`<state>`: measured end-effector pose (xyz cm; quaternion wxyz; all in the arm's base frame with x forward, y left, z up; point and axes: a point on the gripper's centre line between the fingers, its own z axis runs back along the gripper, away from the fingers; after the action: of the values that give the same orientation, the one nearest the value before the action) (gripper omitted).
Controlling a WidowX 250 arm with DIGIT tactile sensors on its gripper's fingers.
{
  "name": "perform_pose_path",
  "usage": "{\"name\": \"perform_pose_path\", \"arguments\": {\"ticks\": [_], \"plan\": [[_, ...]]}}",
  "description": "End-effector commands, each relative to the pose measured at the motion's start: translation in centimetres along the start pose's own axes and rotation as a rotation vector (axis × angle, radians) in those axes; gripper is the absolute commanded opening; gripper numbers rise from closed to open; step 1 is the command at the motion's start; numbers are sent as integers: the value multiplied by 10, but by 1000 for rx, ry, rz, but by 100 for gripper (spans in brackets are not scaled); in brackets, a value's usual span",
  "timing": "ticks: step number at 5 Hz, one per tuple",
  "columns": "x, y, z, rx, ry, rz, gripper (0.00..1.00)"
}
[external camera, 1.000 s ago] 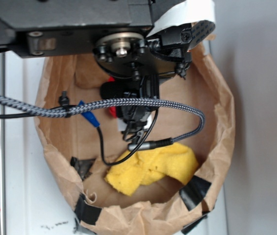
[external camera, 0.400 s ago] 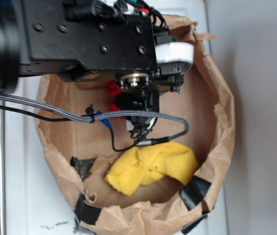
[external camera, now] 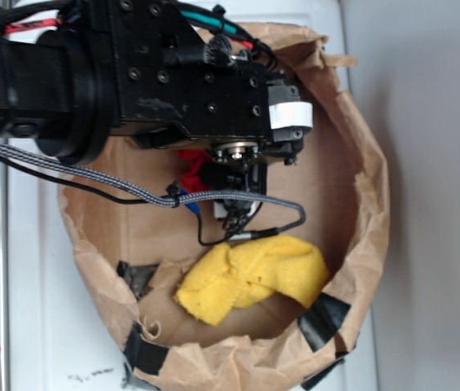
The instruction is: Grab the red paper.
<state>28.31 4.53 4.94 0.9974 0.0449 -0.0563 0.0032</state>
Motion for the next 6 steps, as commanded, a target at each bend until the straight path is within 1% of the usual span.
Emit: {"name": "perform_pose_path", "arguments": {"ticks": [1,2,4,5,6], "plan": [[-24,8,-4,-17,16,-14,29],[-33,7,12,-49,12,10,0],[-36,14,54,-156,19,43,0],[-36,23,93,-233,10,72,0],[-24,30,110,-269,10,101,0]]}}
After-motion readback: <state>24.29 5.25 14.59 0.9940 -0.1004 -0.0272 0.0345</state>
